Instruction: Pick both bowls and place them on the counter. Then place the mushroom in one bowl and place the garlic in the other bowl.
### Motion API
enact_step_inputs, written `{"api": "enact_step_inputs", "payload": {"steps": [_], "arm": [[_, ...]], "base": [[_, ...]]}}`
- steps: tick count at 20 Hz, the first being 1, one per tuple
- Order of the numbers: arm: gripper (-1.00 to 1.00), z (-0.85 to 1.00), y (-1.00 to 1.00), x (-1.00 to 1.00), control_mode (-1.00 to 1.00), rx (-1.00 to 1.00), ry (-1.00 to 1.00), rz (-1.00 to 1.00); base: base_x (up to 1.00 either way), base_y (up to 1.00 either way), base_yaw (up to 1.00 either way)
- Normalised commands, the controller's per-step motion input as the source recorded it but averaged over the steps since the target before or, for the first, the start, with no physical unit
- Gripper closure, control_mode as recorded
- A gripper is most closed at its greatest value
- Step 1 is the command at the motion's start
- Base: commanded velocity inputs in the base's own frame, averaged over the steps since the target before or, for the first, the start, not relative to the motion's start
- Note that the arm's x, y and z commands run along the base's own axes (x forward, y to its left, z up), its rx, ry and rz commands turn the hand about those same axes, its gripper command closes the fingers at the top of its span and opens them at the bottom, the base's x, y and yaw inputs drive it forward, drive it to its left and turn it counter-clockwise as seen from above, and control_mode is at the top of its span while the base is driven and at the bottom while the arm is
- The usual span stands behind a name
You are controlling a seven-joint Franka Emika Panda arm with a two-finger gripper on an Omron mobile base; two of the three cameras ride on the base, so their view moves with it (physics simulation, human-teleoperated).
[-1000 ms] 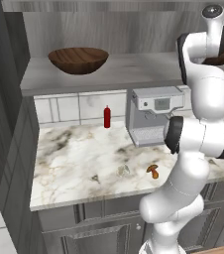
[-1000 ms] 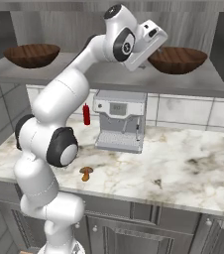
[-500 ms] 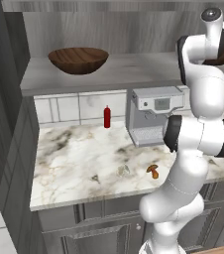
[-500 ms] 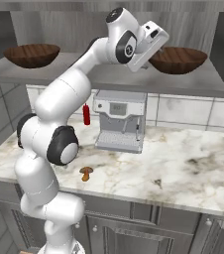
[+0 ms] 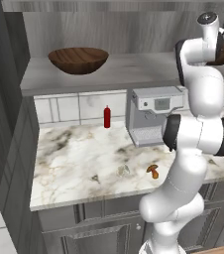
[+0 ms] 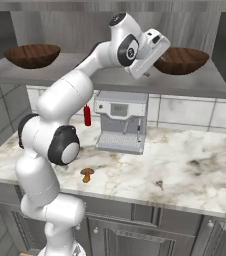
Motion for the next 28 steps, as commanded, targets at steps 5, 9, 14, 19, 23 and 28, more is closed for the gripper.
{"api": "enact_step_inputs", "payload": {"steps": [5, 9, 14, 19, 23, 28], "arm": [[-1.00, -0.06, 0.00, 0.25, -1.00, 0.00, 0.08, 0.02], [-1.00, 0.00, 0.00, 0.25, -1.00, 0.00, 0.00, 0.02], [-1.00, -0.02, 0.00, 0.23, -1.00, 0.00, 0.02, 0.02], [-1.00, -0.14, 0.00, 0.23, -1.00, 0.00, 0.06, 0.02], [1.00, -0.23, 0.00, 0.18, -1.00, 0.00, 0.07, 0.01], [1.00, -0.15, -0.01, 0.02, -1.00, 0.00, 0.03, 0.00]], "base": [[0.00, 0.00, 0.00], [0.00, 0.00, 0.00], [0.00, 0.00, 0.00], [0.00, 0.00, 0.00], [0.00, 0.00, 0.00], [0.00, 0.00, 0.00]]}}
